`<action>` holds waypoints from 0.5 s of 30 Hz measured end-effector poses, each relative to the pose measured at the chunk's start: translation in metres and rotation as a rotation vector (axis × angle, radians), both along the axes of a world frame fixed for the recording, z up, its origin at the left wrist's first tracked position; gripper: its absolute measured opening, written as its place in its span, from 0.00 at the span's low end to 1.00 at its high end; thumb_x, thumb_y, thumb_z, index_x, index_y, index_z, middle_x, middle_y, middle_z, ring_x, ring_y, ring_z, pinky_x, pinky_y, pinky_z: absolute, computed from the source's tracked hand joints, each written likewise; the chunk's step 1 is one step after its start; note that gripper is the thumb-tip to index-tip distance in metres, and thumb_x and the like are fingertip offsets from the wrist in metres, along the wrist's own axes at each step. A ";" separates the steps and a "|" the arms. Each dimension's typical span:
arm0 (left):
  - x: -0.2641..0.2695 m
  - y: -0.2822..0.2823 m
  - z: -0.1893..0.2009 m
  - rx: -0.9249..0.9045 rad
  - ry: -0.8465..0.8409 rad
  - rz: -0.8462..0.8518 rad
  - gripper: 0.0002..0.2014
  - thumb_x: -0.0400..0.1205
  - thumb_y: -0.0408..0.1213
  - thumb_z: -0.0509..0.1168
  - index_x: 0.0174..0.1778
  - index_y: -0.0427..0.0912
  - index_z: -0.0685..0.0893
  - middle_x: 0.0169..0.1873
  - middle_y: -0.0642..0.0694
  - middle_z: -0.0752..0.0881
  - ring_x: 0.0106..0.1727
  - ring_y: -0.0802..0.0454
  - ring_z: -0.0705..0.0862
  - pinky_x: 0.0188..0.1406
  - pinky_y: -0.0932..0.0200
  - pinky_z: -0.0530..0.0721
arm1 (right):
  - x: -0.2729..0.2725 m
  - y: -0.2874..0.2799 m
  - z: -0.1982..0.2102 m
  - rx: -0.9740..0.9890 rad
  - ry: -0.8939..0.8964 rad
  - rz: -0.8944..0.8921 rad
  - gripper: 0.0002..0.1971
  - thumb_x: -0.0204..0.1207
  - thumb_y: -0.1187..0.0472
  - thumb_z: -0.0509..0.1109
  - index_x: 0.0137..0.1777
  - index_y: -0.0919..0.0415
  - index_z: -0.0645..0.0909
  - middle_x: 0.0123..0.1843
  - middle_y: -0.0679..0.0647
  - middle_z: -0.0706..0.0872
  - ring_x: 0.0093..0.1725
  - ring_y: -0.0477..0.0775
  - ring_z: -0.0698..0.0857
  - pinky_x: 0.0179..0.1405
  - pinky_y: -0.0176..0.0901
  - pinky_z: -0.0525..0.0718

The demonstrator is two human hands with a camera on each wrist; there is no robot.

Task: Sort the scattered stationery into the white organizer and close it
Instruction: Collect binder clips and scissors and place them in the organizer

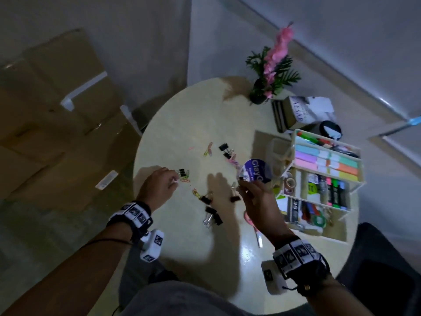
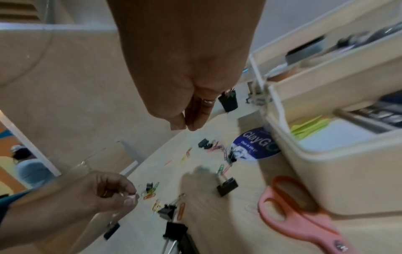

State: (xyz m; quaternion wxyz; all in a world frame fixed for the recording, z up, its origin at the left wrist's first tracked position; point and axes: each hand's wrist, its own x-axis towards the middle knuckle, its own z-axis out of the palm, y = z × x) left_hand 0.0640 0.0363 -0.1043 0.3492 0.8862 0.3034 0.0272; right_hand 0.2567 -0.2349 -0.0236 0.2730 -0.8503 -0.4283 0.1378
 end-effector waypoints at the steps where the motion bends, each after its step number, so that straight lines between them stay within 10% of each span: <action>1: 0.002 -0.002 0.003 -0.011 -0.030 0.007 0.07 0.79 0.33 0.78 0.49 0.46 0.91 0.45 0.46 0.90 0.44 0.49 0.88 0.45 0.51 0.89 | 0.004 -0.011 0.007 0.014 0.002 -0.025 0.13 0.86 0.64 0.73 0.68 0.60 0.88 0.57 0.54 0.87 0.49 0.47 0.86 0.51 0.40 0.85; 7: 0.046 -0.037 0.039 -0.146 -0.226 0.000 0.08 0.79 0.35 0.80 0.45 0.50 0.88 0.39 0.57 0.89 0.39 0.54 0.88 0.42 0.49 0.91 | 0.045 -0.088 0.039 0.069 -0.043 -0.230 0.10 0.84 0.64 0.76 0.63 0.56 0.91 0.48 0.47 0.86 0.39 0.39 0.86 0.41 0.27 0.80; 11: 0.097 -0.091 0.076 -0.182 -0.282 -0.074 0.07 0.79 0.37 0.80 0.43 0.51 0.88 0.33 0.63 0.87 0.37 0.57 0.87 0.37 0.55 0.89 | 0.086 -0.139 0.037 0.057 -0.050 -0.360 0.09 0.84 0.62 0.75 0.62 0.59 0.92 0.50 0.53 0.90 0.38 0.49 0.88 0.40 0.49 0.89; 15: 0.144 -0.155 0.104 -0.231 -0.318 -0.234 0.04 0.80 0.41 0.79 0.43 0.51 0.90 0.34 0.58 0.89 0.37 0.57 0.87 0.37 0.55 0.89 | 0.121 -0.167 0.034 0.000 -0.038 -0.385 0.07 0.82 0.64 0.78 0.57 0.59 0.94 0.48 0.54 0.95 0.41 0.48 0.92 0.47 0.49 0.92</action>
